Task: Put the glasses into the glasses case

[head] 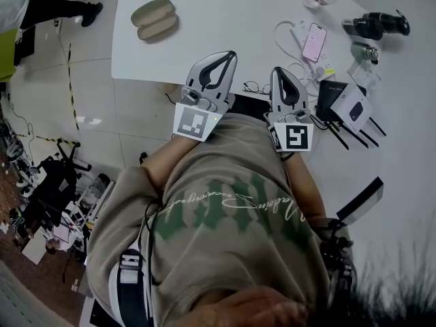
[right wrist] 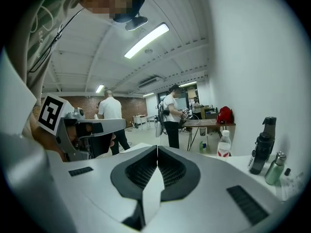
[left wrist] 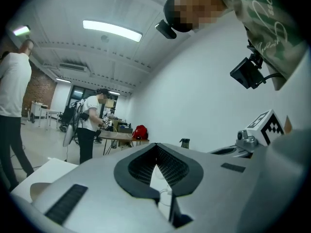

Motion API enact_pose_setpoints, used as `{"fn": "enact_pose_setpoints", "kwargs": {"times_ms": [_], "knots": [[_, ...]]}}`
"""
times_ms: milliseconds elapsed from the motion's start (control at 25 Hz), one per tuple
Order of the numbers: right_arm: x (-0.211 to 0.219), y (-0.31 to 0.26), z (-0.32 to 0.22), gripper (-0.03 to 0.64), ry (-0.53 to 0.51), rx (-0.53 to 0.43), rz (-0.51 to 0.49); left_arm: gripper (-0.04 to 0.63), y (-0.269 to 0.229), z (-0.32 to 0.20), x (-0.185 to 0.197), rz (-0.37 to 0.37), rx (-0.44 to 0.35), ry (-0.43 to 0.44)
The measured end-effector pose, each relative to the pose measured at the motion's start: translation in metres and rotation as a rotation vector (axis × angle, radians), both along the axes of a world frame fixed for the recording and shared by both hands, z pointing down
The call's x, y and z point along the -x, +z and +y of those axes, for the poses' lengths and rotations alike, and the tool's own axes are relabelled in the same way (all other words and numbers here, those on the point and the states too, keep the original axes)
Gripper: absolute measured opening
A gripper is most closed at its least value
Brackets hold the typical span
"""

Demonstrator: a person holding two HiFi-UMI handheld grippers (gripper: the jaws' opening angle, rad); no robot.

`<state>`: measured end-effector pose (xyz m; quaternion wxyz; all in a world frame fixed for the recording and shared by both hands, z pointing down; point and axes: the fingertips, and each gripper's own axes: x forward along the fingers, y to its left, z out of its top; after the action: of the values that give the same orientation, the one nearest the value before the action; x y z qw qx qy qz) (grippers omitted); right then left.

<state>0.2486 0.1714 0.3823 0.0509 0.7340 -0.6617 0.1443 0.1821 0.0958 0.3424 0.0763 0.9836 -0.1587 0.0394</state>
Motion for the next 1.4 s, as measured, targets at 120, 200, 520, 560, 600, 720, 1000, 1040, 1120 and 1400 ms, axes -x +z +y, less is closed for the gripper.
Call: {"fn": "enact_pose_setpoints", "kwargs": {"times_ms": [120,200,520,560,600,720,1000,1040,1120,1400], "knots": [[-0.004,0.007,0.002,0.012,-0.005,-0.014,-0.024,0.006,0.000,0.003,-0.012,-0.002,-0.009,-0.027],[-0.008,0.010,0.001,0.012,0.003,-0.028,-0.004,0.006,0.002,0.005,-0.016,-0.008,-0.016,-0.028],[-0.021,0.003,0.000,0.012,0.123,-0.040,0.147,0.006,0.006,0.007,-0.004,0.016,0.023,0.049],[-0.019,0.002,0.001,0.012,0.138,-0.036,0.156,0.006,0.006,0.005,0.000,0.023,0.031,0.055],[-0.015,0.002,0.004,0.011,0.147,-0.032,0.161,0.006,0.006,0.004,0.003,0.031,0.035,0.062],[-0.001,0.006,0.010,0.012,0.148,-0.011,0.159,0.006,0.010,0.006,0.010,0.032,0.036,0.078],[0.002,0.006,0.004,0.012,0.118,-0.042,0.115,0.006,0.004,0.003,0.004,0.041,0.034,-0.004],[-0.003,0.004,0.004,0.012,0.109,-0.049,0.112,0.006,0.003,0.004,0.003,0.038,0.041,-0.017],[-0.011,0.005,0.007,0.011,0.094,-0.053,0.095,0.006,0.001,0.007,0.000,0.028,0.029,-0.035],[0.007,0.058,0.015,0.012,-0.142,0.133,-0.005,0.006,0.012,0.015,-0.013,-0.002,-0.005,-0.070]]}}
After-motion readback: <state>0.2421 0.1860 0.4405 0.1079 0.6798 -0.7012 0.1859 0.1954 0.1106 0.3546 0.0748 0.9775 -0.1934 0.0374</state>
